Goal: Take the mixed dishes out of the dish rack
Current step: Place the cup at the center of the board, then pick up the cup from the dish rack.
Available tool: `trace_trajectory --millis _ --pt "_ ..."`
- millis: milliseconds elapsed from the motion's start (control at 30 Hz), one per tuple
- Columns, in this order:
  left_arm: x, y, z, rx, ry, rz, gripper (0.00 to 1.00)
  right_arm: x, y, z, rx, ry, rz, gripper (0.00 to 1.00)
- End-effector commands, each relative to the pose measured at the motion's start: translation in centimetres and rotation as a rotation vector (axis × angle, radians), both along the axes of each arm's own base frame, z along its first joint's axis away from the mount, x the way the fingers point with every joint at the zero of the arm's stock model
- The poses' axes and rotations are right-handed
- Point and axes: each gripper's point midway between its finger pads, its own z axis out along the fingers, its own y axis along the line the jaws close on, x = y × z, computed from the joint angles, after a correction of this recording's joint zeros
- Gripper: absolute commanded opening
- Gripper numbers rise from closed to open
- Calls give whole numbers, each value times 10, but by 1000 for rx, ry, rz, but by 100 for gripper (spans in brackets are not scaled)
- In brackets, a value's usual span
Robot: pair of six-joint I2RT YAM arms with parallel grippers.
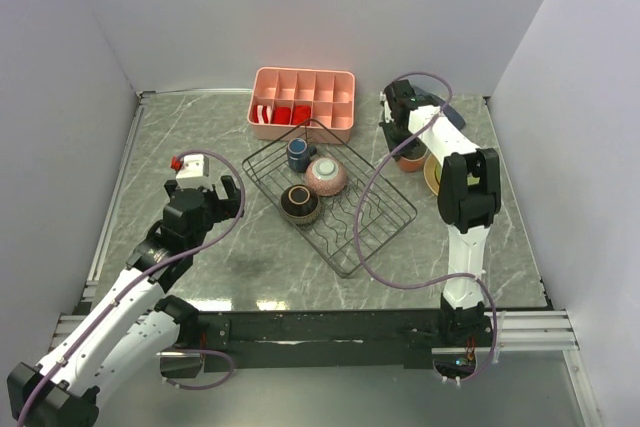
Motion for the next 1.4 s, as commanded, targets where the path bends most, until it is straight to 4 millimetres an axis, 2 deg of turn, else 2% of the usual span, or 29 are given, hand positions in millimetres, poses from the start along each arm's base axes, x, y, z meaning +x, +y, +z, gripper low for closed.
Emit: trace_trajectory --millis 0,133,233,267,333,367,433,467,533,567,600,633,667,700,733,767,833,867,900,1000,1133,1200,1233,1367 --pt "6 -1 16 -7 -46 -1 100 26 -7 28 3 -112 -21 41" --pt "6 -2 14 -5 -42 -6 100 23 -5 40 19 -124 -25 57" --pt "7 -3 13 -5 -37 -7 99 22 0 64 56 -176 -38 66" --pt "7 -3 12 -3 -33 -10 99 21 1 80 78 -210 -43 69" --pt "7 -4 11 -7 -27 -11 99 19 7 99 128 -252 -50 77" --pt "7 -4 11 -10 -26 -10 99 16 8 120 146 -298 -51 79" --pt "8 -5 9 -15 -18 -9 100 11 10 136 179 -343 -72 86" --pt "8 -5 8 -15 -17 -7 100 5 9 157 194 -392 -74 88" --pt "11 -6 6 -12 -6 -3 99 -4 8 167 216 -429 -85 93" --pt "12 -6 7 -15 -3 -2 99 -15 7 178 233 -456 -88 94" --pt "13 -8 8 -16 0 -4 100 -18 7 186 253 -489 -98 98" --pt "16 -11 10 -20 7 -8 99 -23 7 190 267 -507 -101 100" --pt "17 -13 12 -25 9 -11 99 -37 7 198 285 -530 -97 100" --pt "19 -14 12 -27 14 -14 99 -40 8 203 310 -560 -107 100" --pt "22 -16 10 -31 30 -10 99 -47 9 206 328 -575 -105 100" --pt "25 -18 18 -42 24 -6 100 -61 7 208 344 -593 -108 100" --pt "34 -23 22 -58 49 12 99 -71 9 215 389 -634 -107 100" --pt "37 -24 24 -64 59 19 99 -86 9 214 406 -648 -102 100" --pt "38 -24 20 -56 90 32 99 -91 13 218 446 -668 -93 100" --pt "54 -36 26 -72 132 40 99 -118 20 217 525 -688 -74 100" --pt "79 -62 35 -95 161 8 99 -151 24 209 592 -693 -55 100" --pt "86 -74 34 -88 184 -8 99 -166 20 204 595 -703 -60 100" --pt "98 -82 37 -82 191 -7 99 -171 19 202 595 -706 -60 100" --pt "115 -102 26 -31 272 -5 99 -193 14 192 592 -713 -57 100"
